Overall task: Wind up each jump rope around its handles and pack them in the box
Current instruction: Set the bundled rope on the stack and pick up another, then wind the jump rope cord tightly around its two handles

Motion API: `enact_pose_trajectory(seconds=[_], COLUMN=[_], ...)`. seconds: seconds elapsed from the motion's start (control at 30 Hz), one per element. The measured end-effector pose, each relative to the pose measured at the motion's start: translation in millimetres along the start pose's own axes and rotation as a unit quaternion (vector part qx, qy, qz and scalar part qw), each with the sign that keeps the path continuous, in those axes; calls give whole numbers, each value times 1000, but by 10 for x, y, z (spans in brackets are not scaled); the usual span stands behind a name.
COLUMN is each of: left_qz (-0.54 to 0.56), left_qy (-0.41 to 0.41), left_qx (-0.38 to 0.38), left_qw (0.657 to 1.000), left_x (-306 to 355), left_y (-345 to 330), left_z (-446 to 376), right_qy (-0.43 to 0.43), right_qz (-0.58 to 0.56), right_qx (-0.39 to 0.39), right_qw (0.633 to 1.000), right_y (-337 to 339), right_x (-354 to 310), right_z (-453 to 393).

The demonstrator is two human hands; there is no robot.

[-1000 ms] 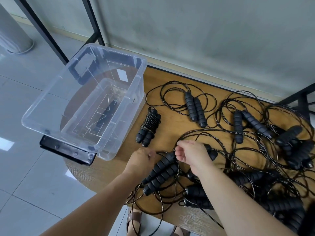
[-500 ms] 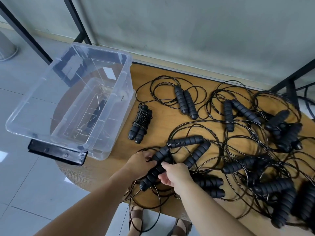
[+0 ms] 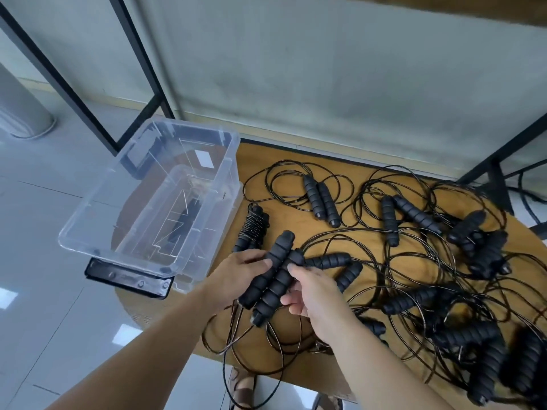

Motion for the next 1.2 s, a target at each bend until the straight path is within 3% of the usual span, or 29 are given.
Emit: enact_pose_trajectory(seconds=[0.3,0.47,0.63,0.77,0.93,1.07,1.2], left_qz=[73,52,8,-67,-19,138,159], left_qy=[-147,-235,-314,-382,-336,-243,-197], left_qx=[-19,-42,-36,-13,-47,-75,-55], left_qw=[986,970,949,921,940,957,966], left_x=[1202,1944,2660,3061,3211,3077,2850], left_y=[39,37,14,-49,-209,-340,-510], left_z=[402,680,987,1199,1313,1281,1135], right_qy=[142,239,364,401,380,359,339], right_qz=[-16,11,72,88,51,31,77], right_qx=[-11,10,56,32,-17,2,16], right_qw=[990,971,927,911,923,933,938], right_y=[167,392,640,792,871,965,939], right_x=[-1122,-1767,-2391,-2658,-2697,-2571,-2359], right_z=[714,1188,1746,2040,2262,2297,2227])
Point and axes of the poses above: each hand's wrist, its own z-axis away from the middle knuckle, its own y-axis out of the back of the hand, x = y × z, the point moved 5 cm from there along -z, towards the middle knuckle, and after that the axes turned 1 degree about -x, right-handed, at the moved point
